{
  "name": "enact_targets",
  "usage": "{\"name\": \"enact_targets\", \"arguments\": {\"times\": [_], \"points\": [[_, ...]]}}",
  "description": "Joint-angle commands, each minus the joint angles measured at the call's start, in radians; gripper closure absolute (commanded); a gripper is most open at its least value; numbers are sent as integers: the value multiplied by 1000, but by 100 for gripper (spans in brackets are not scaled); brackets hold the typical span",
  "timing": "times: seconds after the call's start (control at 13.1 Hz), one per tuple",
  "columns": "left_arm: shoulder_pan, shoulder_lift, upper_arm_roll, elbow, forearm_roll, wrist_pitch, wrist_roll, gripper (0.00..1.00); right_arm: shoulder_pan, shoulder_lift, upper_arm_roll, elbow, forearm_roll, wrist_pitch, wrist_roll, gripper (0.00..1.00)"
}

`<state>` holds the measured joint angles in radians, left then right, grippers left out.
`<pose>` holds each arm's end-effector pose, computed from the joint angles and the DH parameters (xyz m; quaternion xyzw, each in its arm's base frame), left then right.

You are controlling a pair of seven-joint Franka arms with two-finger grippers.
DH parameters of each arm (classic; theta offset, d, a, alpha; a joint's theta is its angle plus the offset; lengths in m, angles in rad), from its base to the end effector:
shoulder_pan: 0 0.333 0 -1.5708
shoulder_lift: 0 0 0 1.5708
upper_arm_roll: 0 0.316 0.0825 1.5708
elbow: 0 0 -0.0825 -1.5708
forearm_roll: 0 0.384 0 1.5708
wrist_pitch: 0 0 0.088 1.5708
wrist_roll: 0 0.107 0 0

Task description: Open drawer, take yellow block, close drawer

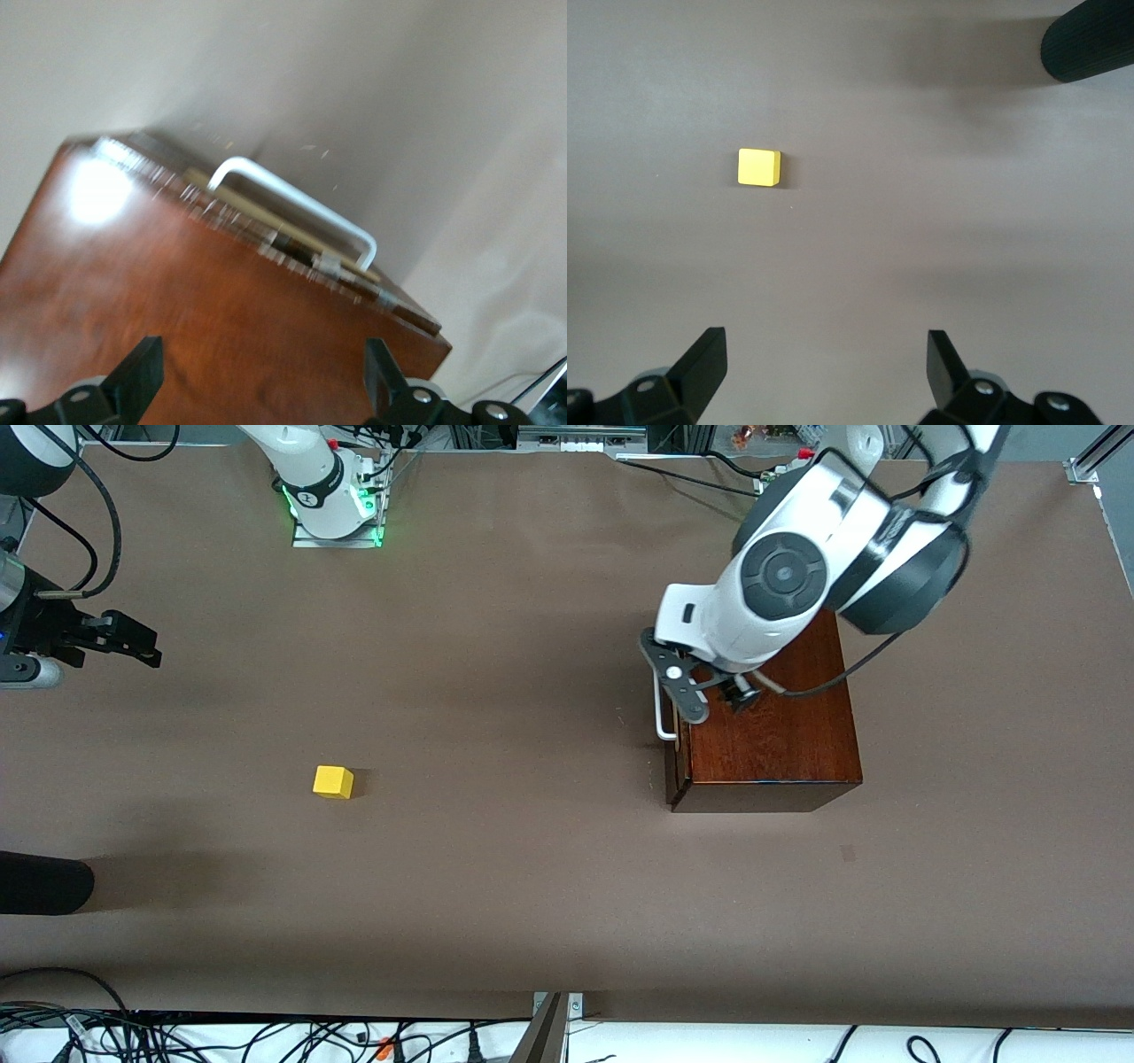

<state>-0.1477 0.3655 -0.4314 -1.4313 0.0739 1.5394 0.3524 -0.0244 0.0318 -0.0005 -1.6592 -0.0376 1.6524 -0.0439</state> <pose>0.5574 -0.3081 0.4842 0.8877 -0.4449 -0.1156 0.0262 0.5672 -0.0179 0.5718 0.9996 0.0114 -0.0199 0.0180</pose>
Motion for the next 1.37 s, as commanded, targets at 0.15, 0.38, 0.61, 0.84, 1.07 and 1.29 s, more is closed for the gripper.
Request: {"name": "enact_targets", "arguments": {"times": [0.15,0.38,0.61,0.84,1.07,1.29], "points": [[137,-88,-1,23,61,-48,-101,0,-19,-18,25,6,-2,-37,68,0],[207,-137,66,42,29,-76,-107,0,-17,-19,23,7,2,-28,64,0],[177,-249,244,-58,-40,40,-176,0,-19,-18,19,9,18,-26,56,0],[143,-376,379,-182,-125,85,-317,0,-17,-18,20,13,21,-31,56,0],[123,-412,419,-205,-102,85,-386,0,-17,-18,19,15,33,-25,67,0],[131,-405,427,-212,-85,76,-388,0,-19,-18,13,19,74,-39,61,0]]}}
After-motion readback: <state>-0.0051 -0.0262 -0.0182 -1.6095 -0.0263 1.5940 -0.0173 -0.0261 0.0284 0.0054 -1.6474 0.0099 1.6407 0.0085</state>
